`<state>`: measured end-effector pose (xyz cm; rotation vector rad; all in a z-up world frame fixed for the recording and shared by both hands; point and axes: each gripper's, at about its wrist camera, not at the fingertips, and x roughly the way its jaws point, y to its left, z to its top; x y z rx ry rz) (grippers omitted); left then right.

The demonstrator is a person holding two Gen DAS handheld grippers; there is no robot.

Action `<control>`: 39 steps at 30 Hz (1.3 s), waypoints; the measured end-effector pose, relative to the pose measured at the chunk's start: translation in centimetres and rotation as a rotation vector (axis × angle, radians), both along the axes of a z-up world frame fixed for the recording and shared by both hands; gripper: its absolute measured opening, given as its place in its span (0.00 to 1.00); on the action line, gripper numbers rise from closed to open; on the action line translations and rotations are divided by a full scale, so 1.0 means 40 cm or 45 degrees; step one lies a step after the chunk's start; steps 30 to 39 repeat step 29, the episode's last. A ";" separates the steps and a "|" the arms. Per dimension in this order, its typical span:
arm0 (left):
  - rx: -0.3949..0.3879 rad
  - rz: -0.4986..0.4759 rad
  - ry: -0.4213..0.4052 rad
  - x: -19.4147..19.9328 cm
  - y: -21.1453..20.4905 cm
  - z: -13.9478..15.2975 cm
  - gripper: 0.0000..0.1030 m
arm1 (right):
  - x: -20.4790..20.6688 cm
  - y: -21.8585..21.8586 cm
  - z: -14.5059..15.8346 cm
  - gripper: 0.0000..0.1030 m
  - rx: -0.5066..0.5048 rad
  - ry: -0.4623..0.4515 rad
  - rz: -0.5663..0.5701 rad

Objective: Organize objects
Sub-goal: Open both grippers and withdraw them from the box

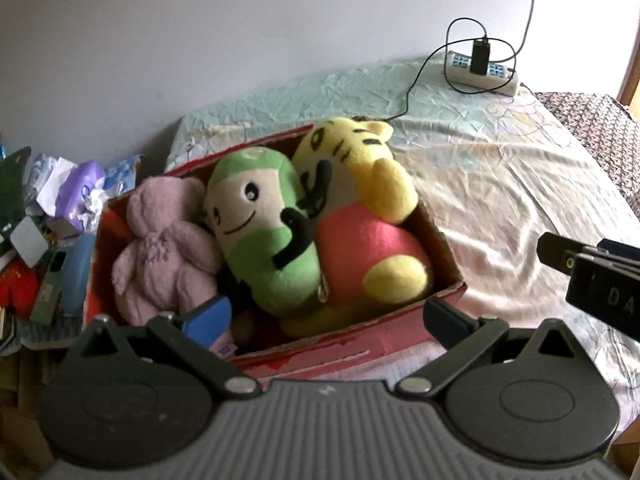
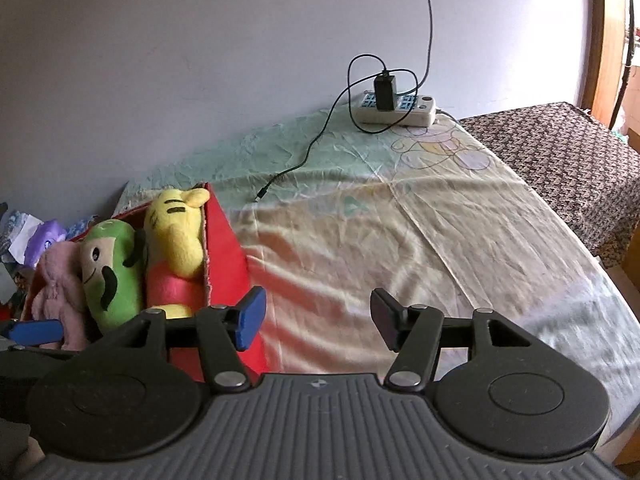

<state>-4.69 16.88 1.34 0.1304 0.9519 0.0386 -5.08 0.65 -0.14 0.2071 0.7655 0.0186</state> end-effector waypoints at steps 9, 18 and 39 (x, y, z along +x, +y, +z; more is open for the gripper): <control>-0.001 0.144 -0.025 -0.014 0.090 0.016 0.99 | 0.009 0.080 0.028 0.66 0.011 -0.031 0.158; 0.006 0.294 -0.026 -0.045 0.207 0.016 0.99 | 0.024 0.197 0.046 0.69 0.023 -0.048 0.338; -0.041 0.352 -0.026 -0.059 0.284 0.013 0.95 | 0.034 0.269 0.055 0.69 0.016 -0.072 0.399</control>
